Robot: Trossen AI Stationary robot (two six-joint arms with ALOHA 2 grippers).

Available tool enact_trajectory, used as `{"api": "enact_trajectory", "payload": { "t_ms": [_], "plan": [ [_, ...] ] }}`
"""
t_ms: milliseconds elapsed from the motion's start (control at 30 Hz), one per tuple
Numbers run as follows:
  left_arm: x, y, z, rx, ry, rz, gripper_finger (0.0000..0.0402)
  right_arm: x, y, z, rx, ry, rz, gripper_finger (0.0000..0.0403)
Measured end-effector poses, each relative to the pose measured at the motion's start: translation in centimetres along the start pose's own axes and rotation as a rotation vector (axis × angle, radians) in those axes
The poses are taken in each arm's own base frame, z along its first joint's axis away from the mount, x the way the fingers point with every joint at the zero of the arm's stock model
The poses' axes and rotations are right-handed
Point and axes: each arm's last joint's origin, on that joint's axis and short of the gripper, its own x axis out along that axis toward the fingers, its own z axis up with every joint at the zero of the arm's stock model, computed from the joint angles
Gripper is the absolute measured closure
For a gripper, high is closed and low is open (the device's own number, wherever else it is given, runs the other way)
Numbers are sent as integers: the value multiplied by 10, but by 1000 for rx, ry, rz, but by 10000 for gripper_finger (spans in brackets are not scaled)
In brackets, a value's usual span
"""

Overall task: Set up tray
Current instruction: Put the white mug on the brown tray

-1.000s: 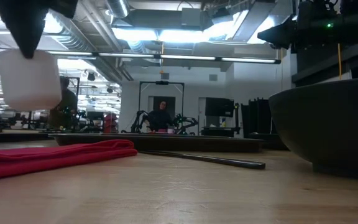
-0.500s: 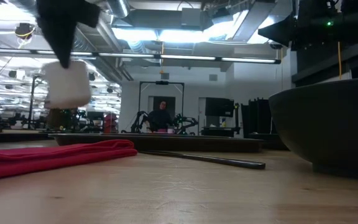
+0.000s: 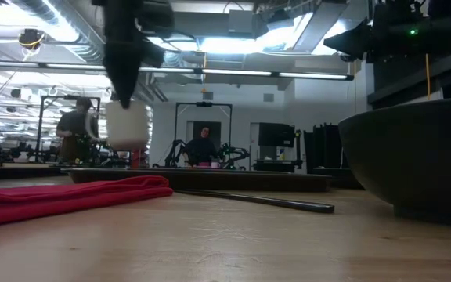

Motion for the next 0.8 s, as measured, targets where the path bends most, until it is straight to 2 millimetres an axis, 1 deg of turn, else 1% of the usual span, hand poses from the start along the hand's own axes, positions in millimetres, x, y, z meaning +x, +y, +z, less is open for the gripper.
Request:
{"api": "enact_trajectory", "payload": {
  "t_ms": [233,367,533,633,800],
  "plan": [
    [7,15,46,102,4,7,400,0,0,-1,-4,9,3,377],
    [11,25,65,152,37,4,400,0,1,-4,-7,44,12,377],
    [18,42,80,206,70,-5,400,0,2,-9,-19,88,23,377],
    [23,54,82,242,65,-51,400,0,2,-8,-17,85,22,377],
    [33,73,80,224,94,-59,400,0,2,-9,-17,85,23,377]
  ]
}}
